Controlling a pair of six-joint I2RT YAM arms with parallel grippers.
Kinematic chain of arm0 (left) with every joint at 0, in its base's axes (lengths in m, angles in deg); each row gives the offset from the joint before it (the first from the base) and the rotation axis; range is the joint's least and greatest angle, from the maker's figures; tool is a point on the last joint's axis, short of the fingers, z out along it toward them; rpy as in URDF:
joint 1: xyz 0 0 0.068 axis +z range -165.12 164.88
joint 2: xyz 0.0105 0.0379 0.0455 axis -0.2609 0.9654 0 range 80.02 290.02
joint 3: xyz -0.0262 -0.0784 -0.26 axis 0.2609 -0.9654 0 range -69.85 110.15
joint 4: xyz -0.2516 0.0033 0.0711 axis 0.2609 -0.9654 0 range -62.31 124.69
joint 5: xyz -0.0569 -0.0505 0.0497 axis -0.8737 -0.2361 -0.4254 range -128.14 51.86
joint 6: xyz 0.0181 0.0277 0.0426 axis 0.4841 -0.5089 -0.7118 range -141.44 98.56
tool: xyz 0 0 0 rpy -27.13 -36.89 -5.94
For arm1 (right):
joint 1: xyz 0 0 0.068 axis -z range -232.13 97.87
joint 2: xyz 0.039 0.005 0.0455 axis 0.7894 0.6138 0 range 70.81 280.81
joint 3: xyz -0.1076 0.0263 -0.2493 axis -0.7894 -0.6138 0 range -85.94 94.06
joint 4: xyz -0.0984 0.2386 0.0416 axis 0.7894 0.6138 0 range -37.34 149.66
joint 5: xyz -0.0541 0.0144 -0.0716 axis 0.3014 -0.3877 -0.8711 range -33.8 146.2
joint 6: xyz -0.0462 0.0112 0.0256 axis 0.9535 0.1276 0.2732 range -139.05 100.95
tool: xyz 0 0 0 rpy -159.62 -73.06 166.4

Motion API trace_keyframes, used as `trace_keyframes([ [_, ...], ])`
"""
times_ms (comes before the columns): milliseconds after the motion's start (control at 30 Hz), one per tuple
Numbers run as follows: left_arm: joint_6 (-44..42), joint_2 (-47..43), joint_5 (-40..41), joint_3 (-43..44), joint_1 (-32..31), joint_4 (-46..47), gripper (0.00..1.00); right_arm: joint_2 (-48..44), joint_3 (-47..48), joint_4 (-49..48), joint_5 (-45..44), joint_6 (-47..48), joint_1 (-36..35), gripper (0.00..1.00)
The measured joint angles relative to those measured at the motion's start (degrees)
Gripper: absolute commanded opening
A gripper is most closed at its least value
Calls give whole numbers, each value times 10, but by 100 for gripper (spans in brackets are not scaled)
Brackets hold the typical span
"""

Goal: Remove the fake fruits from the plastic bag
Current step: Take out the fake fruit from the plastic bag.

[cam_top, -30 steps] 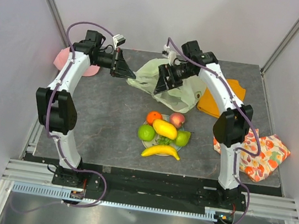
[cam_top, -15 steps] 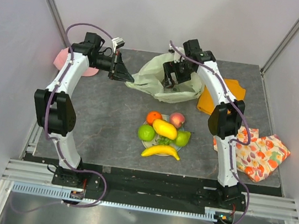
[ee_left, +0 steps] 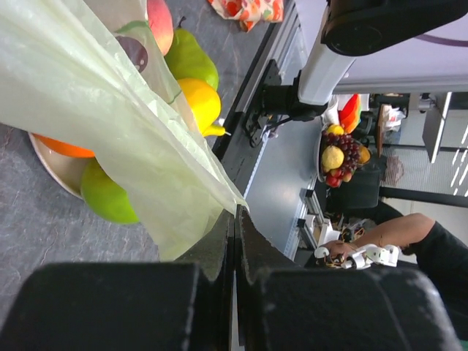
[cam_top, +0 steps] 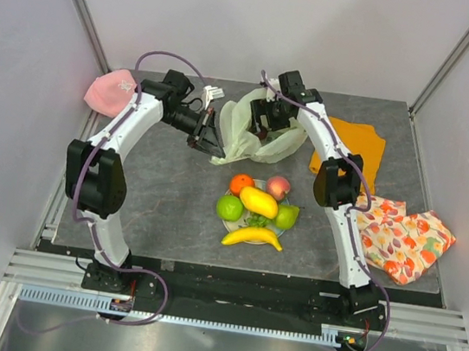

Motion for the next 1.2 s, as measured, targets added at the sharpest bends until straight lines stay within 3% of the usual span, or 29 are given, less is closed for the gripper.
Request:
trace_keyframes([
  [133,-6,0,14,-1,-4,-3,2,12,-23,-56,25,-26,-3,95],
  [200,-10,0,22,-1,-4,-4,2,3,-67,-104,38,-41,-3,85],
  [333,-15,0,36,-1,-4,-10,2,2,-89,-165,58,-68,-2,76],
  [533,-16,8,56,17,-6,-24,2,-31,-137,-195,95,-94,6,70],
  [833,-15,63,72,125,-6,-17,2,-246,-321,-172,167,-101,64,68],
  [967,-14,82,76,151,-6,-14,2,-336,-393,-188,254,-121,82,67],
  [1200,-2,100,88,191,-6,-2,1,-380,-464,-192,353,-120,61,66],
])
